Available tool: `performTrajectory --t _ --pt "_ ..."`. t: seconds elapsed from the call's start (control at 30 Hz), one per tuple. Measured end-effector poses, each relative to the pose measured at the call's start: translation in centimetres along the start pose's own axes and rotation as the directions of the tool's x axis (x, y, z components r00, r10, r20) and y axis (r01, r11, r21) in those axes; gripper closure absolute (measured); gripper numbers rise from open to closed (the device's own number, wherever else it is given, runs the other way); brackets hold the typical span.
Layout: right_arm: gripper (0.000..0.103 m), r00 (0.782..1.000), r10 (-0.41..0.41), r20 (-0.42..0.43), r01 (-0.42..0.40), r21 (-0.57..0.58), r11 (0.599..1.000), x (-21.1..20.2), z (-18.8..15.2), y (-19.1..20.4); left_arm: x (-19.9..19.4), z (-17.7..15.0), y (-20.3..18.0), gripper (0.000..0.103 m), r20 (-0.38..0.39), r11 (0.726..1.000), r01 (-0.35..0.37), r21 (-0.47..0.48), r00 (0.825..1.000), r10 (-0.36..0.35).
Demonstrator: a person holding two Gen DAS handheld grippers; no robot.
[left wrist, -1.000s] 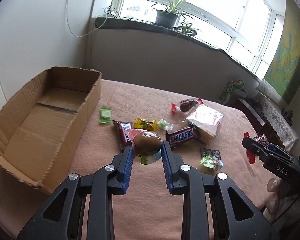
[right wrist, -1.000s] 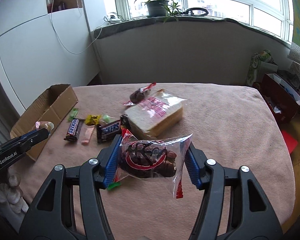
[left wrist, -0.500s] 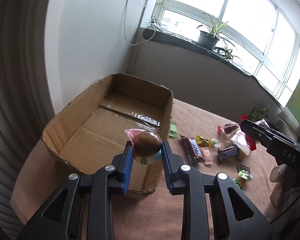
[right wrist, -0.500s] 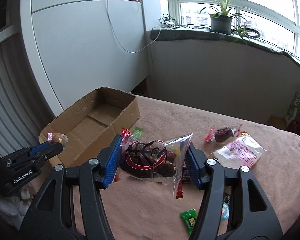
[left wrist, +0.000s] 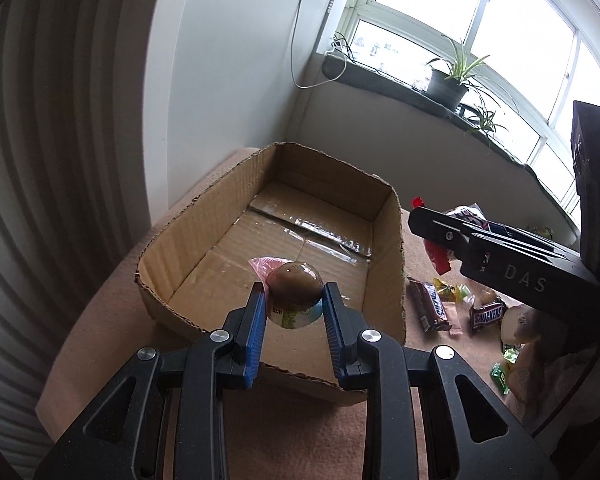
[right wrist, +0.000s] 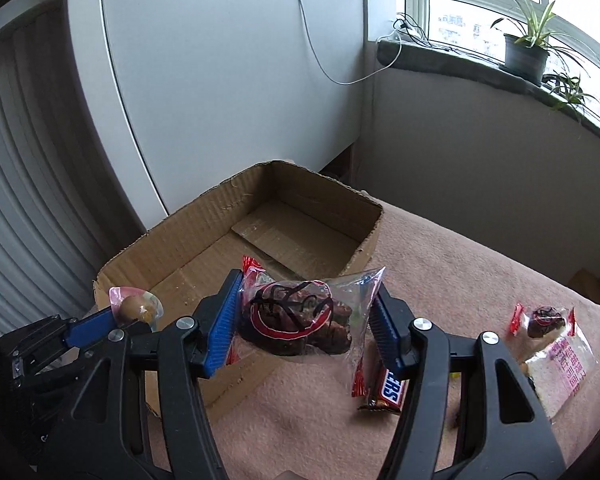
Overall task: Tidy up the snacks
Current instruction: 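Carry both candies to the cardboard box and open both tools to drop them, then move both tools back over the remaining snacks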
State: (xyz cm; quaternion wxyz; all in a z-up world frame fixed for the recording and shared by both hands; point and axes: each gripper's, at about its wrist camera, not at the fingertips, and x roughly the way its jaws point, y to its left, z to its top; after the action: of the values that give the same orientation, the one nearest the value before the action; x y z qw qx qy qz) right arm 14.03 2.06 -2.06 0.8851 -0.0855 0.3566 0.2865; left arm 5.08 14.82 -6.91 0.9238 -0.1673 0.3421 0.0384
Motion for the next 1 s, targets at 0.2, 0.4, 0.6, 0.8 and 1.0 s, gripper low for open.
performTrajectory --t 0.2,0.4,0.6,0.8,1.0 --pt "0.041 0.999 0.014 -0.033 -0.015 -0.011 1.000 2.2 0.5 1.1 0.5 0.2 0.8 0.076 -0.010 1.000 -0.007 -0.008 1.000 0.006" --pt "0.011 1.000 0.005 -0.023 -0.006 -0.009 1.000 2.5 0.7 1.2 0.8 0.2 1.0 0.064 -0.018 1.000 -0.010 -0.021 1.000 0.010" --pt "0.009 1.000 0.003 -0.003 -0.003 0.010 1.000 1.4 0.9 0.5 0.4 0.3 0.7 0.042 0.000 1.000 -0.014 -0.019 1.000 0.014" --pt "0.009 1.000 -0.003 0.015 0.002 0.021 1.000 0.1 0.8 0.0 0.0 0.3 0.6 0.042 0.003 1.000 -0.015 -0.022 1.000 0.015" --pt "0.009 0.999 -0.026 0.037 0.025 0.032 0.999 -1.8 0.3 -0.9 -0.7 0.3 -0.3 0.042 0.014 1.000 -0.005 -0.012 1.000 0.006"
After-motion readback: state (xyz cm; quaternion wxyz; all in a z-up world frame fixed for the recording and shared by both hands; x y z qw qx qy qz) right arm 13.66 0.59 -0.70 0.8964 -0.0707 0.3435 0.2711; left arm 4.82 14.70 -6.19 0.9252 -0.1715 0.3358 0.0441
